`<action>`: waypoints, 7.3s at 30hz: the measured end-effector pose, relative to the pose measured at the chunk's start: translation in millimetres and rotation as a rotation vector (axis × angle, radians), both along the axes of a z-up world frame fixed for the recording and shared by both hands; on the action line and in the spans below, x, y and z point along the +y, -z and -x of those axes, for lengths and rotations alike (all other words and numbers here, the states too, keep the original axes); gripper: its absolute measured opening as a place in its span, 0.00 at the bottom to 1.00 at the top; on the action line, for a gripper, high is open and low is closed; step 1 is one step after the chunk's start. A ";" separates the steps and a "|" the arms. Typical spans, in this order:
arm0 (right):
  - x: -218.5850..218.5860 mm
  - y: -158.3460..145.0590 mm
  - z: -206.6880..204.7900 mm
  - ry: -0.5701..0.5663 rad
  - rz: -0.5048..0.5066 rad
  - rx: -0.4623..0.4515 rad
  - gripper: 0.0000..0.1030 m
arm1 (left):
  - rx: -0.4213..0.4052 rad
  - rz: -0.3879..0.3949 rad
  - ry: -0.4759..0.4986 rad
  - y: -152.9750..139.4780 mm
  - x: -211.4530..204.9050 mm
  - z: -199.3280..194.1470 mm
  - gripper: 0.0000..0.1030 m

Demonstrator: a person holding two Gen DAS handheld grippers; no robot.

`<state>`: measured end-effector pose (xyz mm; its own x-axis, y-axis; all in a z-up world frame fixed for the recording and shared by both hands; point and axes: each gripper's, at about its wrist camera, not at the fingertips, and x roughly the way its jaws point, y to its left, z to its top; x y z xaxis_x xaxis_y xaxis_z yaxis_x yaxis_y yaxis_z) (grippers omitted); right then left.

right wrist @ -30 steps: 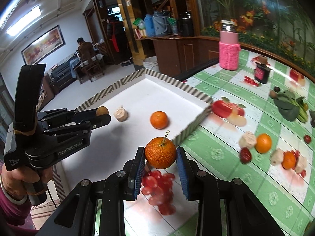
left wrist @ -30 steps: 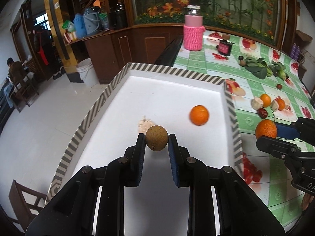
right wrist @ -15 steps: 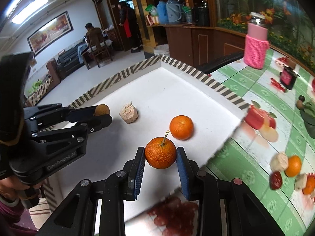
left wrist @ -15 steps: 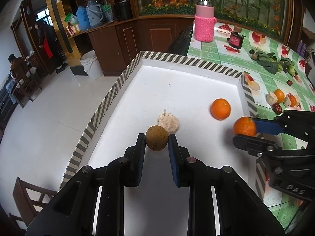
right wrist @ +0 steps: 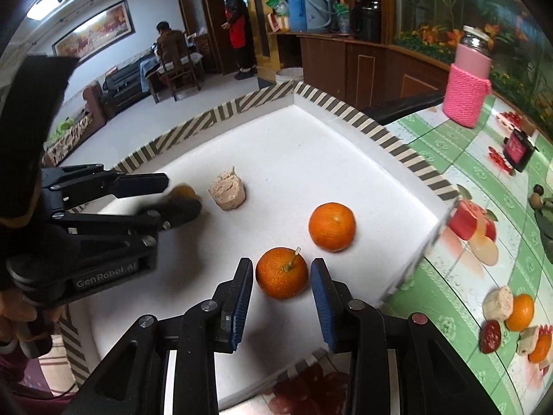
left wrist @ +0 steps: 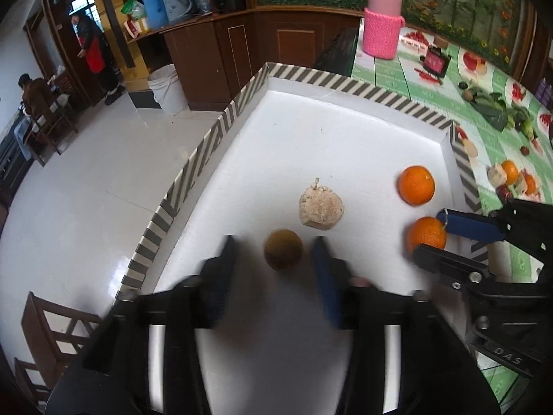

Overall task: Organize fruits
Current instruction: 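Carry both fruits into the white tray and open both tools, then withdraw both open tools from the tray back over the tablecloth, then grasp a red date with the left tool while the right grasps a brown pear-like fruit, then carry the red date and brown fruit into the white tray and open both tools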

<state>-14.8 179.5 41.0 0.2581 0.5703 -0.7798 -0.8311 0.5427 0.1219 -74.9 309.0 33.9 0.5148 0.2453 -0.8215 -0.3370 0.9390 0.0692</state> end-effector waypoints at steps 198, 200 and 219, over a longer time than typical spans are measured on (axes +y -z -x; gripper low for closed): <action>-9.8 -1.7 23.4 -0.064 0.019 0.033 0.27 | -0.089 0.077 -0.049 2.0 2.0 35.7 0.51; -13.9 -4.5 24.3 -0.056 0.011 0.032 0.27 | -0.091 0.072 -0.057 1.0 2.5 37.4 0.51; -107.6 -43.4 26.0 0.170 -0.141 -0.021 0.28 | -0.186 -0.029 -0.036 -27.6 -34.2 48.6 0.60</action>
